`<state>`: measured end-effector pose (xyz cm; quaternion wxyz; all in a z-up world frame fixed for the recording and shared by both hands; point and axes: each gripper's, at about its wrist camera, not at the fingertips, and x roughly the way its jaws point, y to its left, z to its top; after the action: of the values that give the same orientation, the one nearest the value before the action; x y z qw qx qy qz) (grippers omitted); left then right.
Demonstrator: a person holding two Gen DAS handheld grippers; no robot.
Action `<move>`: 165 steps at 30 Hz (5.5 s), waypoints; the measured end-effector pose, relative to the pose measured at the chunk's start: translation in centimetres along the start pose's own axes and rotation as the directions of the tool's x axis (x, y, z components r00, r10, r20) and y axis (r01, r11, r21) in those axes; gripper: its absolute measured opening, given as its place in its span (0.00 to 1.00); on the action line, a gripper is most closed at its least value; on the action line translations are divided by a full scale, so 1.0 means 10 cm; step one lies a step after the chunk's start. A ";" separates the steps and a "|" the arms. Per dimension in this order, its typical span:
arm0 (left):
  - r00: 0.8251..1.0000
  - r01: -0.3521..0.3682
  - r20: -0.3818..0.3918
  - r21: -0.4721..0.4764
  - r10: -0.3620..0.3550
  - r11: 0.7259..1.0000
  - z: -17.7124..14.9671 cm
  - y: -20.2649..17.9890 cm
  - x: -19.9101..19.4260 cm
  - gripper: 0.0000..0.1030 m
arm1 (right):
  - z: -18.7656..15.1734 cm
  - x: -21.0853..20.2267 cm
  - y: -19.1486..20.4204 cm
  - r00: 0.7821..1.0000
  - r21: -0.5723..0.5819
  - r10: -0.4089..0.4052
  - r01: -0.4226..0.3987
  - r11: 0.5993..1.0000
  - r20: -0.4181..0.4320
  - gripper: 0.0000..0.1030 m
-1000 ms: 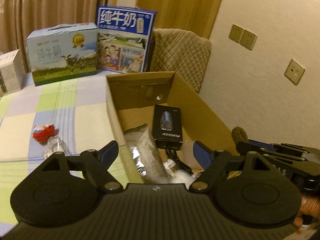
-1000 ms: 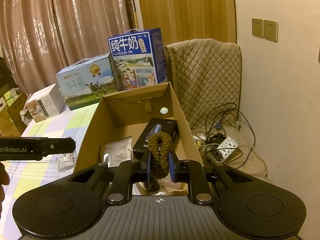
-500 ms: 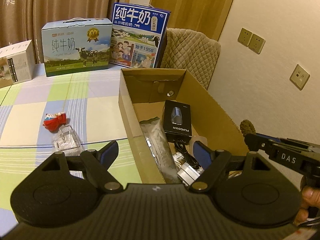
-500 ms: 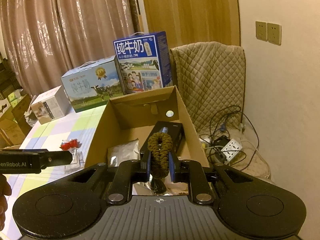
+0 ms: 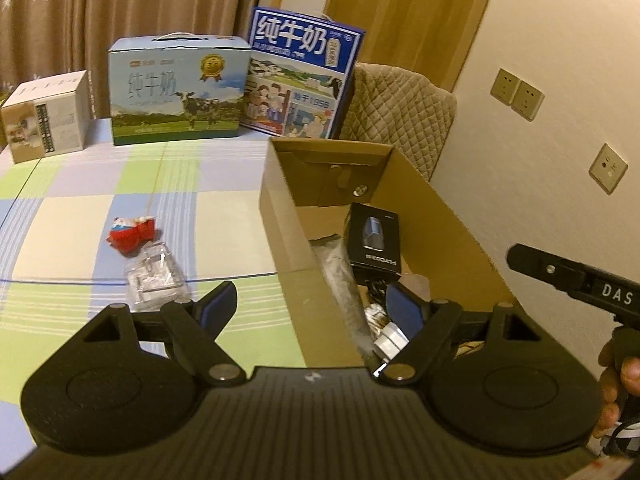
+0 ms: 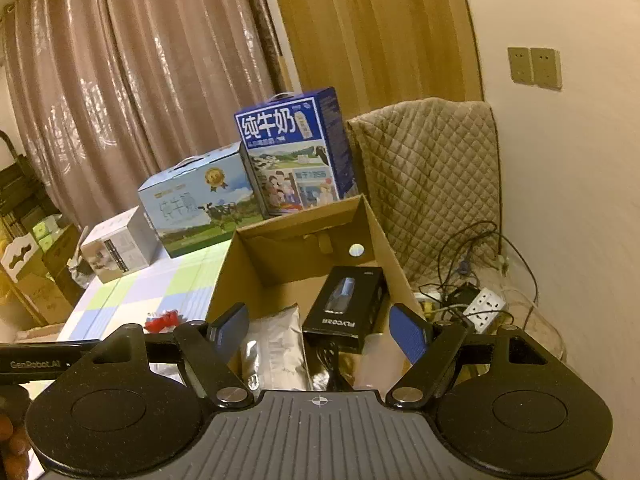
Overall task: Organize objects
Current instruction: 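Withdraw both tools from the box back over the table, then move both tools toward the red toy and clear plastic tray, then grasp the clear plastic tray with the right tool while the left tool grasps the red toy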
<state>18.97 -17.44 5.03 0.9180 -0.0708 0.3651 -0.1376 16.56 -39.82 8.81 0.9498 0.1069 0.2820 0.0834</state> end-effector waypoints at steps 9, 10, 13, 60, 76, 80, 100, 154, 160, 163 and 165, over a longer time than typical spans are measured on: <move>0.999 -0.035 0.009 -0.039 0.035 0.999 -0.11 0.22 -0.24 0.76 | 0.00 -0.23 0.15 1.000 0.007 0.004 -0.004 1.000 0.012 0.72; 0.999 -0.039 0.011 -0.044 0.039 0.998 -0.12 0.24 -0.28 0.76 | 0.00 -0.25 0.18 1.000 0.007 0.006 -0.006 1.000 0.013 0.72; 0.999 -0.049 0.021 -0.055 0.050 0.997 -0.17 0.34 -0.41 0.77 | -0.04 -0.32 0.31 1.000 0.006 0.021 -0.021 1.000 0.008 0.72; 0.955 -0.279 0.058 -0.155 0.290 0.948 -0.64 1.70 -1.46 0.99 | -0.51 -0.18 1.79 0.976 -0.144 0.193 -0.207 0.968 -0.105 0.72; 0.957 -0.265 0.081 -0.151 0.279 0.952 -0.47 1.96 -1.27 0.99 | -0.61 0.35 2.07 0.962 -0.177 0.207 -0.238 0.955 -0.179 0.72; 0.958 -0.262 0.077 -0.143 0.275 0.954 -0.39 2.02 -1.10 0.99 | -0.64 0.58 2.14 0.955 -0.190 0.217 -0.256 0.948 -0.201 0.72; 0.951 -0.296 0.060 -0.086 0.302 0.951 -0.23 2.48 -0.02 0.99 | -0.88 1.96 2.21 0.956 -0.266 0.167 -0.231 0.936 -0.243 0.89; 0.995 -0.094 -0.006 0.192 0.097 0.977 0.16 2.46 1.40 0.87 | -0.71 2.96 1.92 0.955 -0.258 -0.003 -0.077 0.963 -0.296 0.50; 0.999 -0.049 0.020 0.316 0.045 0.948 0.20 2.31 1.63 0.79 | -0.71 3.00 1.86 0.954 -0.248 -0.013 -0.065 0.967 -0.299 0.50; 0.999 -0.048 0.008 0.360 0.049 0.932 0.21 2.28 1.74 0.69 | -0.72 3.01 1.85 0.953 -0.249 -0.015 -0.064 0.966 -0.304 0.50; 0.998 -0.051 -0.002 0.376 0.056 0.925 0.20 2.28 1.80 0.65 | -0.72 3.02 1.86 0.952 -0.251 -0.013 -0.068 0.966 -0.306 0.50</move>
<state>37.45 -1.09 -10.45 0.9157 0.1173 0.3395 -0.1805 35.74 -14.18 -8.13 0.8993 -0.0280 0.4105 0.1483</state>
